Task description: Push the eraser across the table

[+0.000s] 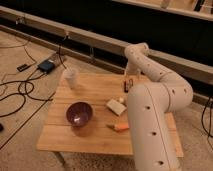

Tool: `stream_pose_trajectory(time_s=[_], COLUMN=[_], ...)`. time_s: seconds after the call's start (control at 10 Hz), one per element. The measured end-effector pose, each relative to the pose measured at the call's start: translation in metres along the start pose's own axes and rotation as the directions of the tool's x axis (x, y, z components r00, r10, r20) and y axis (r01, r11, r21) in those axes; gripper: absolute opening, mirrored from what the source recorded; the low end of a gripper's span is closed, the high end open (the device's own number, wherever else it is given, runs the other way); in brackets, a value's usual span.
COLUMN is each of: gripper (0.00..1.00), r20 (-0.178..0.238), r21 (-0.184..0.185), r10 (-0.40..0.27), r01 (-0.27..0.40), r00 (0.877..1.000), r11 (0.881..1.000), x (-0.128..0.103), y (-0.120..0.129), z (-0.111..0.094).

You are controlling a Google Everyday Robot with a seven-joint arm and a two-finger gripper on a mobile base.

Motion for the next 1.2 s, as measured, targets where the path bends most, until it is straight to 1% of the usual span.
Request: stream_pose_trajectory(time_s=[0.3, 0.4, 0.5, 0.6, 0.7, 0.8, 1.2], gripper=[0.65, 0.65, 0.65, 0.65, 0.65, 0.65, 0.65], r20=[-0.001, 0.002, 0.008, 0.011, 0.013, 0.024, 0.038], r21=[0.002, 0.009, 0.023, 0.026, 0.022, 0.021, 0.001], r10=[-0.001, 0.002, 0.006, 0.004, 0.003, -0.012, -0.017], r01=[0.001, -0.002, -0.006, -0.004, -0.003, 0.012, 0.017], r00=[1.000, 1.000, 1.000, 1.000, 1.000, 1.000, 0.999], r11=[1.000, 1.000, 1.000, 1.000, 1.000, 1.000, 1.000], x=[0.000, -0.001, -0.003, -0.005, -0.006, -0.010, -0.019], y=[0.000, -0.004, -0.018, -0.023, -0.026, -0.031, -0.047], z=[0.001, 0.004, 0.014, 0.018, 0.021, 0.028, 0.036])
